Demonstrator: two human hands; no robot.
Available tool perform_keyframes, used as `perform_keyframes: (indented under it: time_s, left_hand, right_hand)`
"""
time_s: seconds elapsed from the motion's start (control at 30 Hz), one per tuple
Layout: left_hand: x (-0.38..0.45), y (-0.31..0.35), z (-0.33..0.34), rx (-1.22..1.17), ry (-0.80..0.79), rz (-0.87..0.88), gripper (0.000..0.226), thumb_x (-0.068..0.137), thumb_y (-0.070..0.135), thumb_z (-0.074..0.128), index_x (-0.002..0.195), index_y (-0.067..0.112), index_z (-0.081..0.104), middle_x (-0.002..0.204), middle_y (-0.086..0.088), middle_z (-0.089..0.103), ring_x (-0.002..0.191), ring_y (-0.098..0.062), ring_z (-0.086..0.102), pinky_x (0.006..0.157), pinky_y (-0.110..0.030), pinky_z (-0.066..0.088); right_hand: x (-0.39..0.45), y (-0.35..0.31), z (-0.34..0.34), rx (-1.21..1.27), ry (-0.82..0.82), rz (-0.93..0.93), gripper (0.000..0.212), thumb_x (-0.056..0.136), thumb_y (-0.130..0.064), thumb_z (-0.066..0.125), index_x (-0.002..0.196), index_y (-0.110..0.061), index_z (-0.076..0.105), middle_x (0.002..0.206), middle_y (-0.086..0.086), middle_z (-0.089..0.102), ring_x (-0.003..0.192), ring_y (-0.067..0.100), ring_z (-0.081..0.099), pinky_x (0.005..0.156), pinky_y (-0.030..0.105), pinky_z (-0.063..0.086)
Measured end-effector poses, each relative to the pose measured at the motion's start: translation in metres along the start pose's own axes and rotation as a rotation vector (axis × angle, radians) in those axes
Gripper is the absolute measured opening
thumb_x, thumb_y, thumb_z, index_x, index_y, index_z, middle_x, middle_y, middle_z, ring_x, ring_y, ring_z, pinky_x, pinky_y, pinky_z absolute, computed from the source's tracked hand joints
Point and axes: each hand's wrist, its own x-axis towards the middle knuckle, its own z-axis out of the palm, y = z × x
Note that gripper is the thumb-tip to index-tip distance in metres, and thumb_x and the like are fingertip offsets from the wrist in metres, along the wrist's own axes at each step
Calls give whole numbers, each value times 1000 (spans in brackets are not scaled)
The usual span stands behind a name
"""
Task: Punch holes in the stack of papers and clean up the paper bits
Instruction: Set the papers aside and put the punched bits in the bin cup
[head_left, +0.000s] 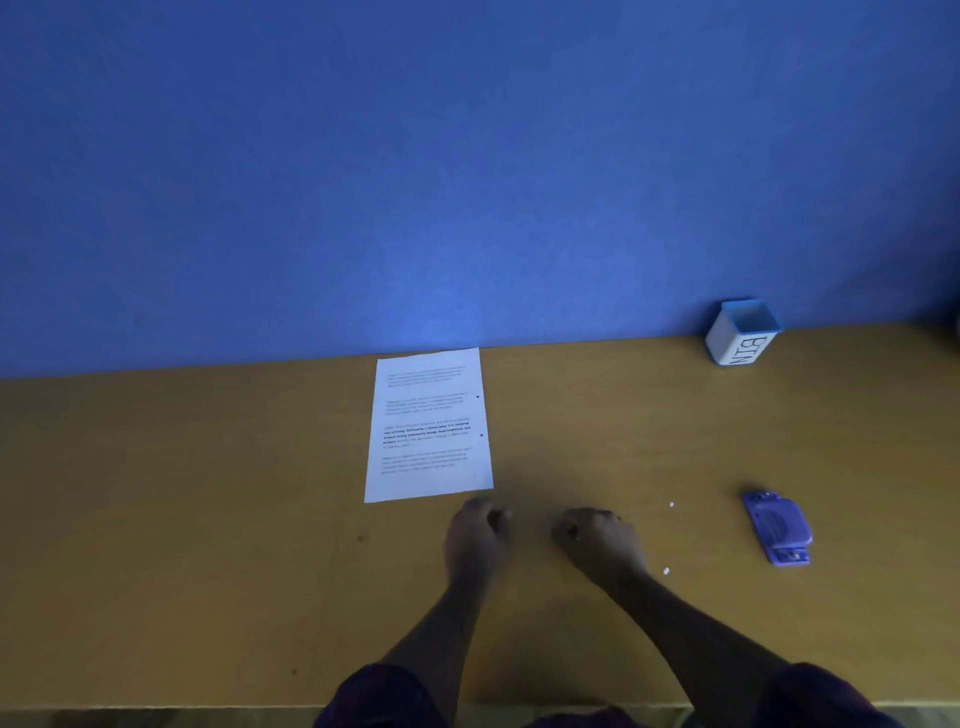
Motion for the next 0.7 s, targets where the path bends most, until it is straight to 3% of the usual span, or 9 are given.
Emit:
perform_keyframes:
  time_s: [0.1, 0.23, 0.33, 0.53, 0.7]
  left_hand:
    - [-12, 31, 23, -6, -110, 126, 24, 93, 29, 66, 86, 6, 65, 97, -10, 69, 92, -29, 65, 74, -35, 48]
    - [-28, 70, 56, -31, -266, 195, 28, 91, 32, 69, 90, 4, 68, 101, -12, 69, 96, -28, 65, 77, -34, 49]
    - [-39, 93, 78, -32, -376, 233, 21, 90, 28, 70, 92, 8, 73, 102, -10, 72, 99, -28, 66, 82, -34, 52]
    - [-48, 119, 103, -50, -432, 183, 12, 86, 9, 66, 89, 8, 78, 101, -9, 78, 99, -26, 71, 84, -31, 55]
    - [-51, 123, 112, -41, -408, 139, 11, 78, 21, 82, 86, 14, 79, 98, -1, 77, 93, -18, 72, 82, -28, 53]
  right_hand:
    - [-14, 35, -13, 12, 88, 40, 26, 92, -42, 56, 88, -20, 69, 94, -1, 74, 87, 27, 71, 66, 33, 52]
    - [-32, 76, -32, 47, 250, 198, 23, 92, -45, 62, 92, -26, 73, 94, -2, 76, 87, 29, 72, 65, 32, 52]
    - [-40, 98, -47, 103, 338, 329, 16, 93, -36, 64, 98, -26, 76, 99, 2, 77, 91, 32, 71, 68, 34, 53]
    - [-43, 126, -58, 182, 251, 455, 17, 90, -26, 64, 100, -24, 77, 99, 7, 77, 94, 33, 70, 74, 35, 54]
    - [-39, 125, -58, 255, 215, 429, 19, 89, -20, 59, 97, -22, 76, 108, 3, 74, 99, 29, 68, 77, 31, 52]
